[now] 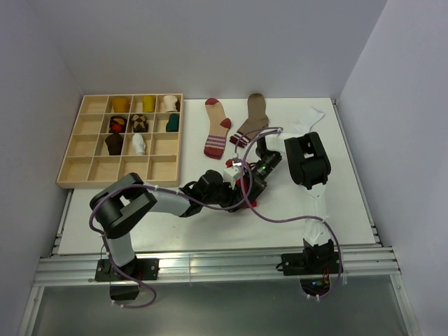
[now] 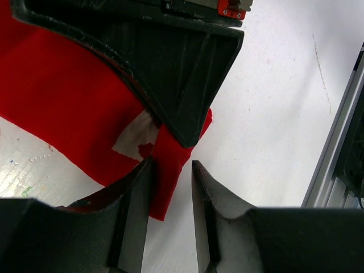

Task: Roll the socks
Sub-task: Roll the sock at the center of the board.

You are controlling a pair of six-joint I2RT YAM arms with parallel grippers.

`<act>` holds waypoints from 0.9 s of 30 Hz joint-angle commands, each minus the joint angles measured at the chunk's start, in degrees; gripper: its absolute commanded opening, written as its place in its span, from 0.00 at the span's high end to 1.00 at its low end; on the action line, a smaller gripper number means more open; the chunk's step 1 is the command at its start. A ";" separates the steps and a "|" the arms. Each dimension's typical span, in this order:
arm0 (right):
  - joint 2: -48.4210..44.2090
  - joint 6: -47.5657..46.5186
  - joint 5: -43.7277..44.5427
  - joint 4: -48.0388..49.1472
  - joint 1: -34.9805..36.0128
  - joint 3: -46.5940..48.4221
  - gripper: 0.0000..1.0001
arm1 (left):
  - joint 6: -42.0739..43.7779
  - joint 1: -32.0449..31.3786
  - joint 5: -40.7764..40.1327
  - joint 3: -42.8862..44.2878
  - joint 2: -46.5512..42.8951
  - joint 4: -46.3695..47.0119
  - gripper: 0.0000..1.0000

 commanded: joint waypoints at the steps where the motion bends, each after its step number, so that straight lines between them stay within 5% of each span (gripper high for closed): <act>1: 0.37 -2.18 -0.97 -2.54 -0.98 1.67 0.77 | -1.55 -0.03 1.39 0.31 1.21 -1.69 0.61; 7: -1.12 -1.92 -0.97 -1.67 -1.24 0.88 0.75 | -2.96 -0.03 -0.72 2.06 2.80 -5.82 0.73; 11: -4.54 0.18 0.68 1.57 -1.24 -0.43 0.71 | -6.47 -0.03 -2.38 5.04 3.32 -10.82 1.00; 17: -17.45 8.09 4.65 15.54 -1.94 -7.81 0.53 | -12.36 0.15 -2.40 10.40 3.32 -25.32 1.00; 27: -35.56 18.73 7.28 34.87 -8.79 -19.14 0.53 | -24.84 6.37 13.76 11.03 2.71 -32.19 1.00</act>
